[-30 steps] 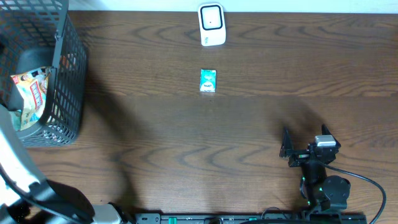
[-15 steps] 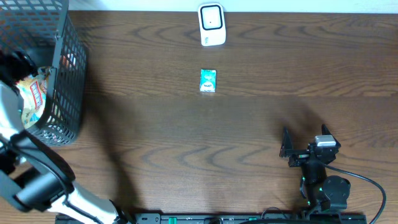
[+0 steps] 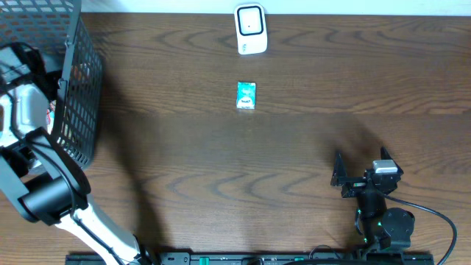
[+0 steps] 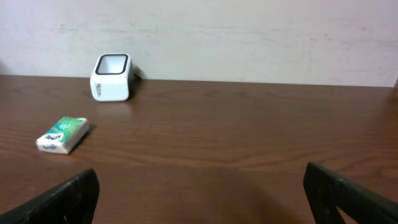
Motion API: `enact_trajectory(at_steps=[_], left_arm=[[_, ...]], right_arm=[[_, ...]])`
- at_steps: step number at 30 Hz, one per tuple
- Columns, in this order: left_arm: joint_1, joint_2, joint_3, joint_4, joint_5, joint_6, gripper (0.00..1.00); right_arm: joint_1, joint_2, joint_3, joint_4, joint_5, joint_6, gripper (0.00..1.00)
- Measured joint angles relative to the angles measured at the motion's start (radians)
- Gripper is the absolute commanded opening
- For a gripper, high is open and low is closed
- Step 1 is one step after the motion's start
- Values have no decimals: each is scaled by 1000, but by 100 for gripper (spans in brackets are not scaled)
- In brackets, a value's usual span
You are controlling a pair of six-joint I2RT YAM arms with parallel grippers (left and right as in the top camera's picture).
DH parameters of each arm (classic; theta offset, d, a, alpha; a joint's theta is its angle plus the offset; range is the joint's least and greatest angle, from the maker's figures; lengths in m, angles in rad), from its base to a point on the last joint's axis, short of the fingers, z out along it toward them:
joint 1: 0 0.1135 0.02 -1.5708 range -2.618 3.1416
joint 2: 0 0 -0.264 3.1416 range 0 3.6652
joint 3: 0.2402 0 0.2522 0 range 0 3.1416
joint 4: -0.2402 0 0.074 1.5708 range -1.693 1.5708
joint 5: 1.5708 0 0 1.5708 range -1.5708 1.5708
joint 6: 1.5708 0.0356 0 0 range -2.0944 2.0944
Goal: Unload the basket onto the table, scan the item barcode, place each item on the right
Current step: 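Reach the left gripper into the basket and grasp the snack bag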
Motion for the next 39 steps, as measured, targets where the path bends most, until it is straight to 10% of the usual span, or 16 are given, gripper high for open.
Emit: enact_trajectory(at_steps=[11, 20, 39], left_arm=[[-5, 71, 0, -21, -94, 5, 82], [-3, 76, 3, -20, -139, 2, 8], [-3, -480, 0, 78, -101, -319, 8]], right_arm=[[0, 0, 0, 0, 0, 0, 99], [0, 0, 0, 0, 0, 0, 99], [0, 0, 0, 0, 0, 0, 99]])
